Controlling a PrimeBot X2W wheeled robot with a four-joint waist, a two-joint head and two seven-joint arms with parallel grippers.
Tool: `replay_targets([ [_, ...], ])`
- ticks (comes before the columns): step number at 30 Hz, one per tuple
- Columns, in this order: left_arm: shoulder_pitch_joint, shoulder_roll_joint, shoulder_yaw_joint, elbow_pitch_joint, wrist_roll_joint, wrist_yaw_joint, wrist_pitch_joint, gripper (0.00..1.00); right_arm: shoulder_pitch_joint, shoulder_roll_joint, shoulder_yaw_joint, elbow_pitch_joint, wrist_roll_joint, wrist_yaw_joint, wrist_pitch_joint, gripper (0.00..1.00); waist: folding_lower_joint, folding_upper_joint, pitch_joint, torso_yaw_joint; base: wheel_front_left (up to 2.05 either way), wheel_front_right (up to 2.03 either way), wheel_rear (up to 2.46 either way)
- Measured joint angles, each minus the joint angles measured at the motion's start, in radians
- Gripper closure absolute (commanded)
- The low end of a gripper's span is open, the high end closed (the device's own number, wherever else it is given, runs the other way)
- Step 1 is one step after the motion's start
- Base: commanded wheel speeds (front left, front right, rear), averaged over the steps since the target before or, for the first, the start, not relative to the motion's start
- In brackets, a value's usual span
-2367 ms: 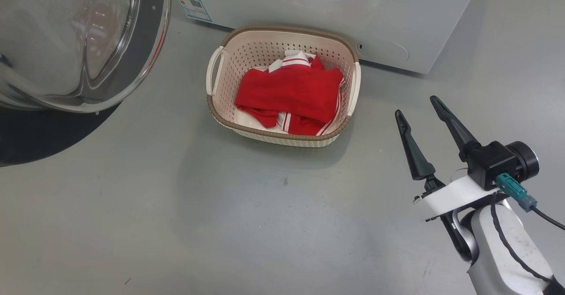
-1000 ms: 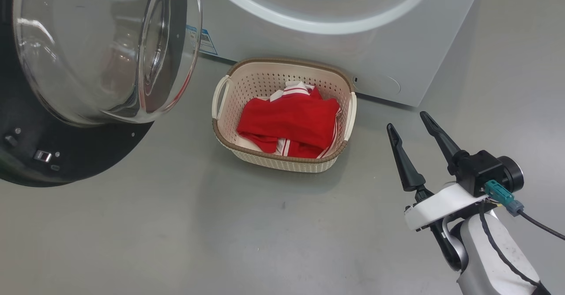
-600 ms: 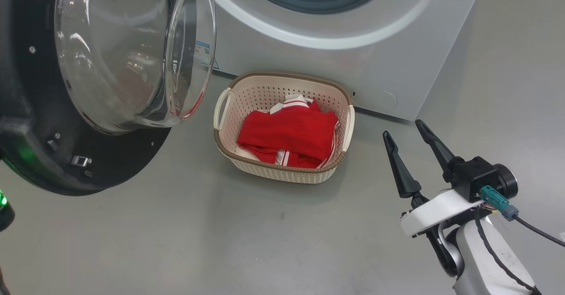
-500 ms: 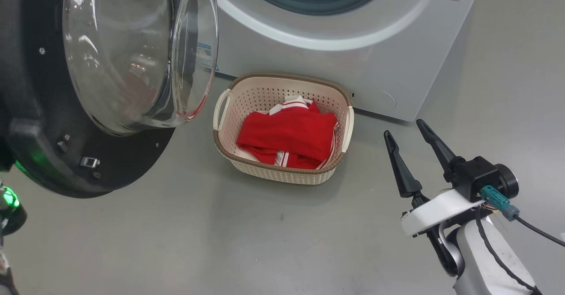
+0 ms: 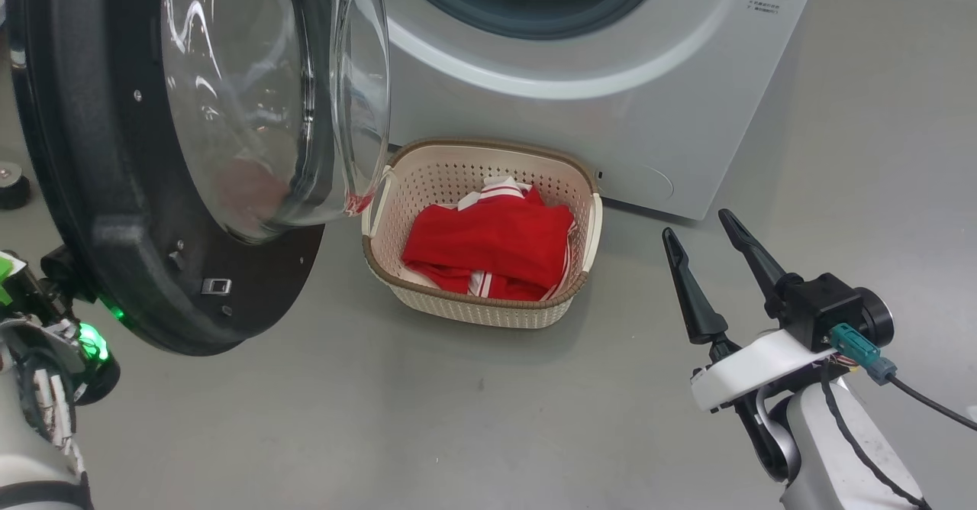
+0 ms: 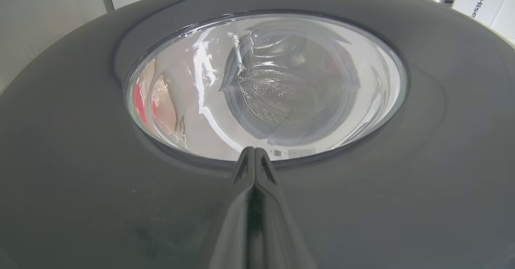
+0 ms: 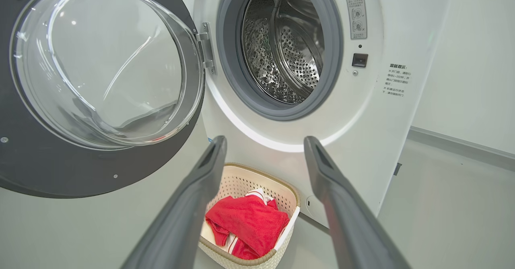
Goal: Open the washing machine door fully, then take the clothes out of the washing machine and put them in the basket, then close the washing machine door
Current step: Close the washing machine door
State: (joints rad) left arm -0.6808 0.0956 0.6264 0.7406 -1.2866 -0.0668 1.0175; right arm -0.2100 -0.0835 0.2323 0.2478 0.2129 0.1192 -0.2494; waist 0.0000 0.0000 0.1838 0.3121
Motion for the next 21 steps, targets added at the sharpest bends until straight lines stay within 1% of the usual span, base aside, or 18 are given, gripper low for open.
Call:
replay_targets([
  [3,0.011,-0.026,-0.008,-0.022,-0.007,-0.001,0.013,1.00,0.007,0.002,-0.002,-0.001,0.008,0.000,0.000,0.00,0.0000,0.0000,-0.004,-0.005,0.00,0.00,0.00],
  [8,0.027,-0.050,-0.022,-0.053,-0.007,-0.005,0.030,1.00,0.015,0.005,-0.004,-0.002,0.010,-0.007,0.000,0.00,0.0000,0.0000,-0.009,-0.011,0.00,0.00,0.00],
  [21,0.078,-0.077,-0.074,-0.156,-0.052,-0.009,0.083,1.00,0.018,0.009,-0.005,-0.007,0.010,-0.007,0.000,0.00,0.0000,0.0000,-0.021,-0.031,0.00,0.00,0.00],
])
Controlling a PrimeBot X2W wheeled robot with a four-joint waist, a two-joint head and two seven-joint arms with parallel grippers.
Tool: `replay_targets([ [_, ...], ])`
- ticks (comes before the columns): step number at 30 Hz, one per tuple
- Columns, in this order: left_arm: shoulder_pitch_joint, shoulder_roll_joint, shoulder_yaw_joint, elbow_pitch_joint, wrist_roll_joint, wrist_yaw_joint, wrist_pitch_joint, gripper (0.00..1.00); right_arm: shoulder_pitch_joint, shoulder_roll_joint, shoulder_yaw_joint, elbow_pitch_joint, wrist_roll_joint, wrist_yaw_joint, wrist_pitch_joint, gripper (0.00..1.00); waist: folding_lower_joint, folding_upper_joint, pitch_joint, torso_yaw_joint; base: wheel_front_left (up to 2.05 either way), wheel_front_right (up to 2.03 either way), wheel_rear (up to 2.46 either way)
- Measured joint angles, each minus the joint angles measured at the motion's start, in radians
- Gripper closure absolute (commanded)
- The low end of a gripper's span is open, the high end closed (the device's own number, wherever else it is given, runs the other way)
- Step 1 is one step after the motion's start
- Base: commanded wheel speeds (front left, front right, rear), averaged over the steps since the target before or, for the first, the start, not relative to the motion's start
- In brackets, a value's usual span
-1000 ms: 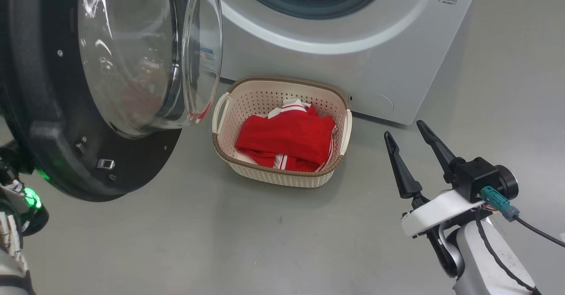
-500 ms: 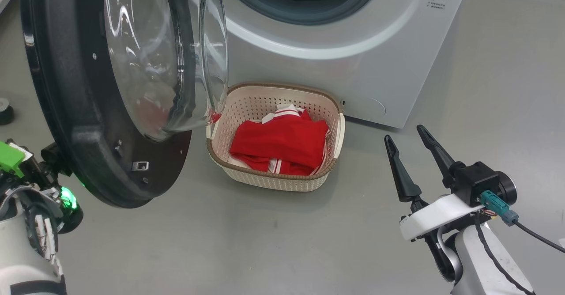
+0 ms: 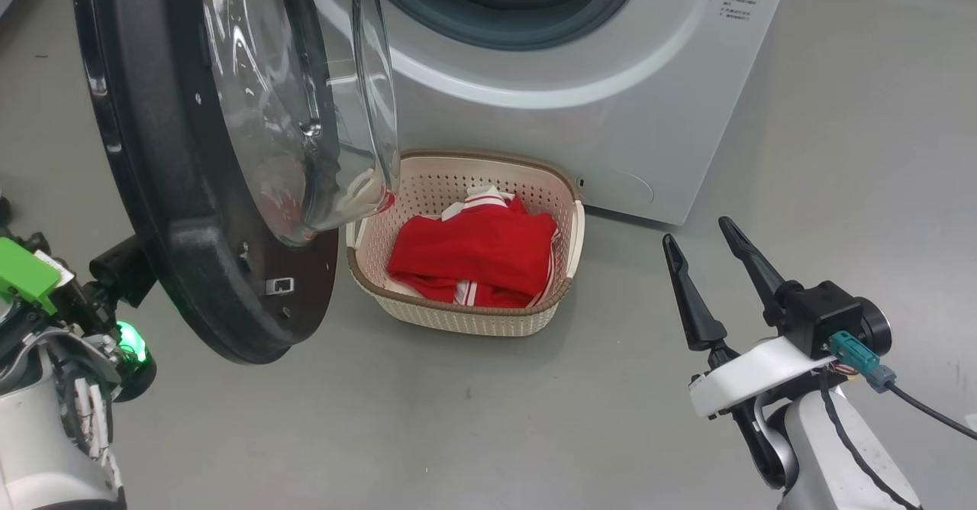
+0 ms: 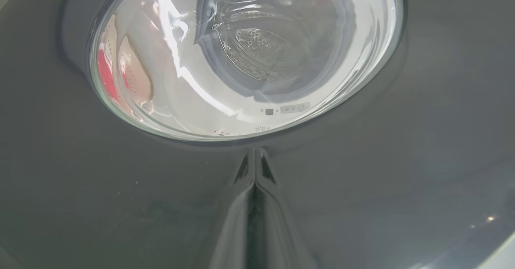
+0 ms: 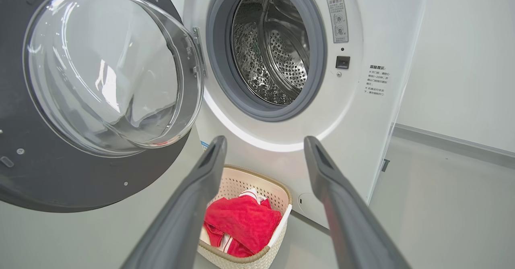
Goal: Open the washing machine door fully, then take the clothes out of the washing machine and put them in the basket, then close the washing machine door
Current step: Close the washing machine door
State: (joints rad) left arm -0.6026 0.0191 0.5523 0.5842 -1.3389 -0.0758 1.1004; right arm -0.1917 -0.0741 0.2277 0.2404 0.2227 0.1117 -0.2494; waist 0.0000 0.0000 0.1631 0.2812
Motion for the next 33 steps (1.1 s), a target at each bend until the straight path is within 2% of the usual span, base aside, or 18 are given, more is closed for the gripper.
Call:
replay_targets([
  [10,0.035,-0.002,-0.042,-0.067,-0.030,0.019,0.015,1.00,0.003,0.003,0.000,-0.002,0.000,0.000,0.000,0.00,0.0000,0.0000,-0.004,-0.013,0.00,0.00,0.00],
  [16,0.053,-0.001,-0.120,-0.071,-0.133,0.041,0.016,1.00,0.013,0.005,0.001,-0.003,0.000,0.000,0.000,0.00,0.0000,0.0000,-0.002,-0.023,0.00,0.00,0.00],
  [23,0.085,-0.002,-0.173,-0.115,-0.152,0.035,-0.035,1.00,0.013,0.007,-0.001,-0.006,0.000,0.000,0.000,0.00,0.0000,0.0000,0.000,-0.031,0.00,0.00,0.00],
  [29,0.122,-0.002,-0.210,-0.162,-0.099,0.006,-0.121,1.00,0.019,0.008,-0.017,-0.007,0.000,0.000,-0.002,0.00,0.0000,0.0000,-0.004,-0.026,0.00,0.00,0.00],
  [33,0.162,-0.003,-0.230,-0.216,0.041,-0.023,-0.203,1.00,0.020,0.008,-0.019,-0.007,0.000,0.000,-0.003,0.00,0.0000,0.0001,-0.012,-0.016,0.00,0.00,0.00],
])
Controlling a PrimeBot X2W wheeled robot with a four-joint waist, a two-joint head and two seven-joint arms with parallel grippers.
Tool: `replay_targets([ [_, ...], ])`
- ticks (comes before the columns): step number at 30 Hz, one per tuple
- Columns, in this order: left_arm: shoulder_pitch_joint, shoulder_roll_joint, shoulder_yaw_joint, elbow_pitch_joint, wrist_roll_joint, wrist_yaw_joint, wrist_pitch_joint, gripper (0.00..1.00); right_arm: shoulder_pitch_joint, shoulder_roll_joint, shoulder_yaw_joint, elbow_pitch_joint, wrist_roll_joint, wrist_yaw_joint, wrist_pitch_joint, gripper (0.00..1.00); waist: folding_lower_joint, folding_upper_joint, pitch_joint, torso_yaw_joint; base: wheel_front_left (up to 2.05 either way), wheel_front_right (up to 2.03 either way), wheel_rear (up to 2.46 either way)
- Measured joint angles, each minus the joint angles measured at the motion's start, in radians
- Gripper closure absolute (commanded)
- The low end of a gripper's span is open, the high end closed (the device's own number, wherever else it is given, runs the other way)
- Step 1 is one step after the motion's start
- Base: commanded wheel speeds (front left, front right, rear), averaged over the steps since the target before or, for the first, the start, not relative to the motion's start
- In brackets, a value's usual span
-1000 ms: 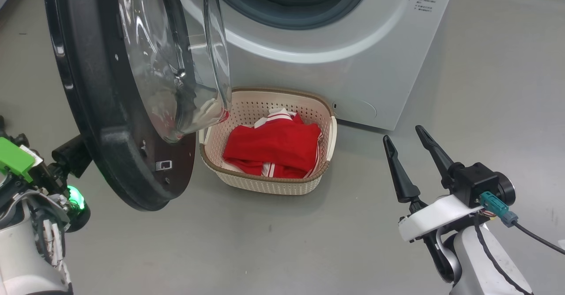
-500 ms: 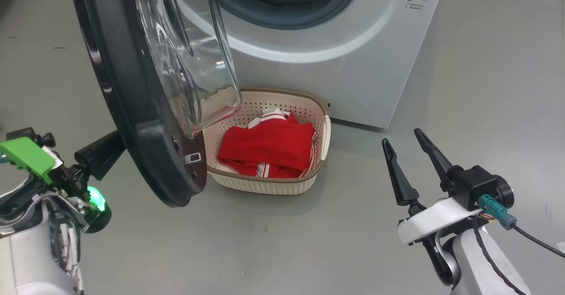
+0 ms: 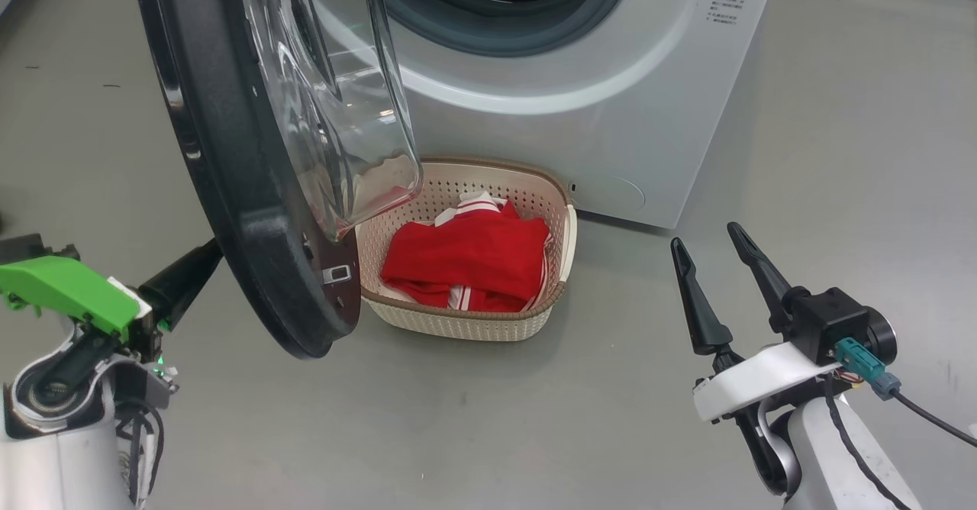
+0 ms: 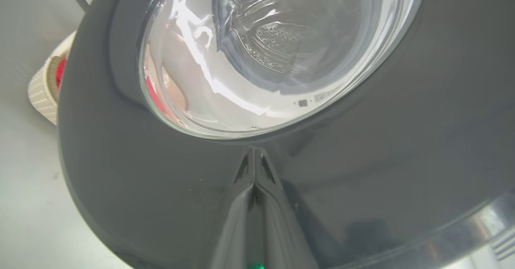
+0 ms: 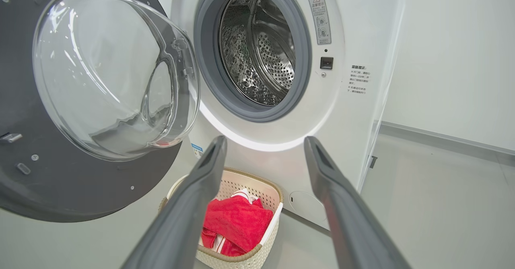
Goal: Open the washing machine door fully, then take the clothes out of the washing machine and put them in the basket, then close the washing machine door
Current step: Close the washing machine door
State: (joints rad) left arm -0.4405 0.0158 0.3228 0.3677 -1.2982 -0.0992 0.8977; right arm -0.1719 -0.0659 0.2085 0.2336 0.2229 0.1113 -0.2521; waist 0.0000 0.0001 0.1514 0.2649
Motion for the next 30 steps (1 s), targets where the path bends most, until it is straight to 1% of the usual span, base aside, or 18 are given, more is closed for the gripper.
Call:
replay_targets([
  [2,0.027,0.004,-0.010,-0.021,0.072,-0.005,-0.046,1.00,0.001,0.000,0.000,0.000,0.000,0.000,0.000,0.00,0.0000,0.0000,-0.004,0.004,0.00,0.00,0.00],
  [4,0.054,0.024,-0.029,-0.040,0.140,-0.013,-0.089,1.00,0.002,0.001,0.000,0.000,0.000,0.000,0.000,0.00,0.0000,0.0000,-0.008,0.009,0.00,0.00,0.00],
  [7,0.091,0.073,-0.046,-0.078,0.241,-0.021,-0.158,1.00,0.003,0.002,0.002,0.000,0.000,0.000,0.000,0.00,0.0000,0.0000,-0.013,0.013,0.00,0.00,0.00],
  [8,0.113,0.101,-0.058,-0.105,0.301,-0.022,-0.206,1.00,0.006,0.003,0.003,0.000,0.000,0.000,0.000,0.00,0.0000,0.0000,-0.015,0.015,0.00,0.00,0.00],
  [10,0.131,0.115,-0.075,-0.129,0.360,-0.022,-0.255,1.00,0.010,0.003,0.003,0.000,0.000,0.000,0.000,0.00,0.0000,0.0000,-0.016,0.015,0.00,0.00,0.00],
  [12,0.151,0.139,-0.111,-0.159,0.435,-0.022,-0.308,1.00,0.013,0.003,0.002,0.000,0.000,0.000,0.000,0.00,0.0000,-0.0001,-0.017,0.016,0.00,0.00,0.00],
  [14,0.176,0.179,-0.147,-0.184,0.532,-0.022,-0.366,1.00,0.013,0.003,0.001,0.000,0.000,0.000,0.000,0.00,0.0000,0.0000,-0.019,0.017,0.00,0.00,0.00],
  [15,0.188,0.196,-0.163,-0.197,0.561,-0.022,-0.393,1.00,0.014,0.003,0.001,0.000,0.000,0.000,0.000,0.00,0.0000,-0.0001,-0.020,0.018,0.00,0.00,0.00],
  [17,0.206,0.213,-0.201,-0.224,0.604,-0.022,-0.441,1.00,0.014,0.003,0.001,0.000,0.000,0.000,0.000,0.00,0.0000,0.0000,-0.023,0.019,0.00,0.00,0.00],
  [21,0.229,0.215,-0.243,-0.251,0.656,-0.022,-0.543,1.00,0.017,0.003,0.000,0.000,0.000,0.000,0.000,0.00,0.0000,-0.0001,-0.026,0.022,0.00,0.00,0.00],
  [26,0.259,0.211,-0.260,-0.255,0.693,-0.022,-0.669,1.00,0.018,0.004,-0.002,0.000,0.000,0.000,0.000,0.00,0.0000,0.0000,-0.030,0.025,0.00,0.00,0.00],
  [30,0.280,0.196,-0.265,-0.254,0.710,-0.022,-0.757,1.00,0.018,0.004,-0.004,-0.001,0.000,0.000,0.000,0.00,0.0000,0.0000,-0.032,0.028,0.00,0.00,0.00],
])
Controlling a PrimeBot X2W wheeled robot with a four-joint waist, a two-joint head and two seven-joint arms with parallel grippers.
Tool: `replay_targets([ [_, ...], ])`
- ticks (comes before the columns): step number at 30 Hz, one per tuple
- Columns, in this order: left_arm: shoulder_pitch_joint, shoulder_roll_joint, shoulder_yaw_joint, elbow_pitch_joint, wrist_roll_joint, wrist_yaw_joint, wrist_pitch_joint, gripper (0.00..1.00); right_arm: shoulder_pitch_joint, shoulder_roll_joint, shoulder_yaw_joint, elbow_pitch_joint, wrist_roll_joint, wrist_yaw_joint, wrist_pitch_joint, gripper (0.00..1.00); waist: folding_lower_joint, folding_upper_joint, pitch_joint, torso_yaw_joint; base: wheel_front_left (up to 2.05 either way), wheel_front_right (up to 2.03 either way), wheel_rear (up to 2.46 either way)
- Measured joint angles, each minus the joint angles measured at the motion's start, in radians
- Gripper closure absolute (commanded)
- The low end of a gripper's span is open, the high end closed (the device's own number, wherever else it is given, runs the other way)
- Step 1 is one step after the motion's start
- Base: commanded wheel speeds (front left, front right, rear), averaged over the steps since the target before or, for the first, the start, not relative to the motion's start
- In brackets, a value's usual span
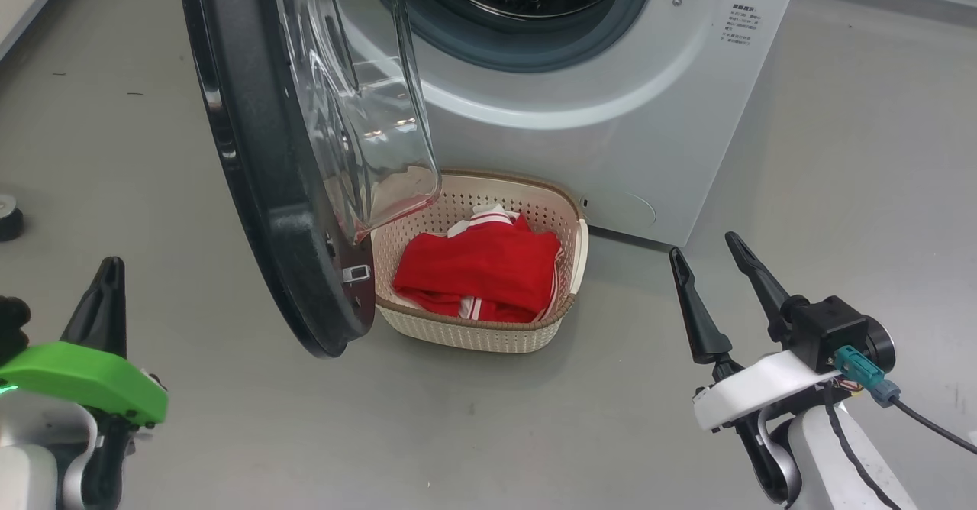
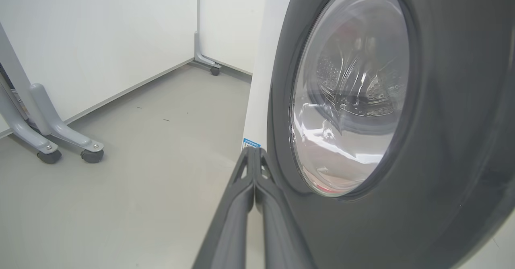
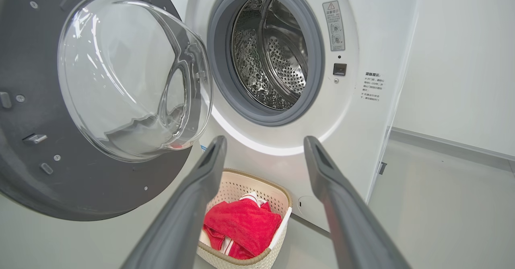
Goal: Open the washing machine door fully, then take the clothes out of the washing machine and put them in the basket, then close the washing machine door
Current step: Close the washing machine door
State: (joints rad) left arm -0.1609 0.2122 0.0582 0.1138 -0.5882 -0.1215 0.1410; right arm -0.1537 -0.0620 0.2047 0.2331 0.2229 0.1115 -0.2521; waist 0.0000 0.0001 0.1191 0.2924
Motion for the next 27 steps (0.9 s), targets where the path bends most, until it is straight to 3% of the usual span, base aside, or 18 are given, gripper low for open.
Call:
replay_targets([
  [9,0.041,-0.007,-0.040,0.007,0.034,-0.003,-0.134,1.00,0.002,0.001,0.000,-0.001,0.000,0.000,0.000,0.00,0.0000,0.0000,-0.002,0.000,0.00,0.00,0.00],
  [10,0.046,-0.005,-0.046,0.007,0.049,-0.003,-0.152,0.75,0.002,0.001,0.000,-0.001,0.000,0.000,0.000,0.00,0.0000,0.0000,-0.002,0.000,0.00,0.00,0.00],
  [11,0.049,-0.005,-0.048,0.008,0.066,-0.003,-0.171,0.27,0.003,0.001,0.000,-0.001,0.000,0.000,0.000,0.00,0.0000,0.0000,-0.002,0.000,0.00,0.00,0.00],
  [12,0.050,-0.005,-0.048,0.009,0.072,-0.003,-0.188,0.00,0.003,0.001,0.000,-0.001,0.000,0.000,0.000,0.00,0.0000,0.0000,-0.001,-0.001,0.00,0.00,0.00],
  [27,0.063,-0.003,-0.085,0.069,0.116,-0.003,-0.300,0.00,0.003,0.002,-0.002,-0.008,0.000,0.000,0.000,0.00,0.0000,0.0000,0.014,-0.008,0.00,0.00,0.00],
])
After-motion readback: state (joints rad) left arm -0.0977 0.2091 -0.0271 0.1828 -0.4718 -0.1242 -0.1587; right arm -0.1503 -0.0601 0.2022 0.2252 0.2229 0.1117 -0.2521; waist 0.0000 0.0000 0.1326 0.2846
